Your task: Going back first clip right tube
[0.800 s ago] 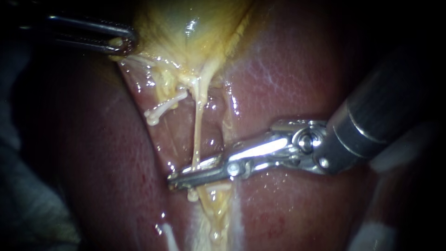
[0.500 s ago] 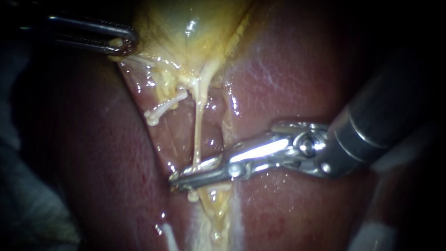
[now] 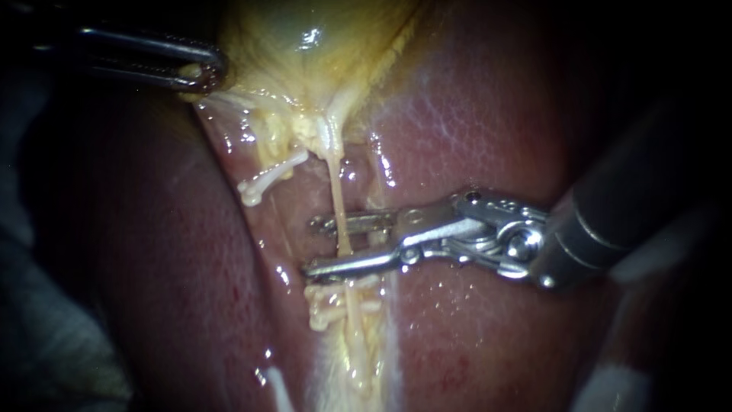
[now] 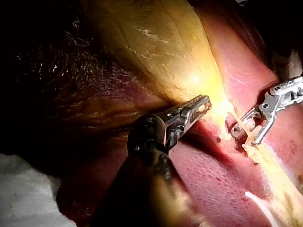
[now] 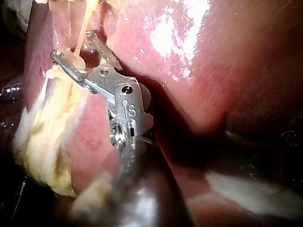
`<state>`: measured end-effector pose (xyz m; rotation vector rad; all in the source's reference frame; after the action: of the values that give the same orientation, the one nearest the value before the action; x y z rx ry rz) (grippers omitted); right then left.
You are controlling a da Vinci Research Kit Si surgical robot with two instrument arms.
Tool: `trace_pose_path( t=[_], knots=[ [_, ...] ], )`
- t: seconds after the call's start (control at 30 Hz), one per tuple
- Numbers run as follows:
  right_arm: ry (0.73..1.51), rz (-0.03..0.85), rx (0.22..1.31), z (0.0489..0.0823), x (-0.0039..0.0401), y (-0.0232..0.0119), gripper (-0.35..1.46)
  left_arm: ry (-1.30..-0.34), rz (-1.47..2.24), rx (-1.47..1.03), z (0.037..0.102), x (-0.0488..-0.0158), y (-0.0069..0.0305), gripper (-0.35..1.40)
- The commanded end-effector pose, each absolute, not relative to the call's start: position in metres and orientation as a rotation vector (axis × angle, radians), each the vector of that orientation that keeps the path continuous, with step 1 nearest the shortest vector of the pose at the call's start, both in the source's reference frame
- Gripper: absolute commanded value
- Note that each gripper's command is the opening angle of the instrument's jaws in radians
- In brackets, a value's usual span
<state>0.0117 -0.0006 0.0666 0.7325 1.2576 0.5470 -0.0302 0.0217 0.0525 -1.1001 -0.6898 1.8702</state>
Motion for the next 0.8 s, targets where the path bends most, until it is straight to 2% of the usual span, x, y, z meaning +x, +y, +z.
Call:
trace_pose_path(
  t=[0.03, 0.23, 0.3, 0.5, 0.73, 0.8],
  knots=[
    [1.261, 0.534, 0.729, 0.0662, 0.0112, -0.0005, 0.5, -0.69, 1.87, -1.1, 0.0525, -0.0302, 0.0217, -0.35],
    [1.289, 0.452, 0.682, 0.0644, 0.0086, 0.0007, 0.5, -0.691, 1.87, -1.1, 0.0525, -0.0301, 0.0217, -0.35],
    [1.307, 0.395, 0.641, 0.0635, 0.0072, 0.0012, 0.5, -0.691, 1.87, -1.101, 0.0525, -0.0301, 0.0217, -0.35],
    [1.325, 0.308, 0.546, 0.0605, 0.003, 0.0021, 0.5, -0.689, 1.87, -1.1, 0.0526, -0.0302, 0.0216, -0.35],
    [1.164, 0.194, 0.462, 0.0582, 0.0017, 0.002, 0.5, -0.686, 1.871, -1.101, 0.0529, -0.0303, 0.0214, -0.35],
    [1.158, 0.191, 0.458, 0.0579, 0.0016, 0.0019, 0.5, -0.684, 1.872, -1.101, 0.0531, -0.0304, 0.0213, -0.35]
  ],
)
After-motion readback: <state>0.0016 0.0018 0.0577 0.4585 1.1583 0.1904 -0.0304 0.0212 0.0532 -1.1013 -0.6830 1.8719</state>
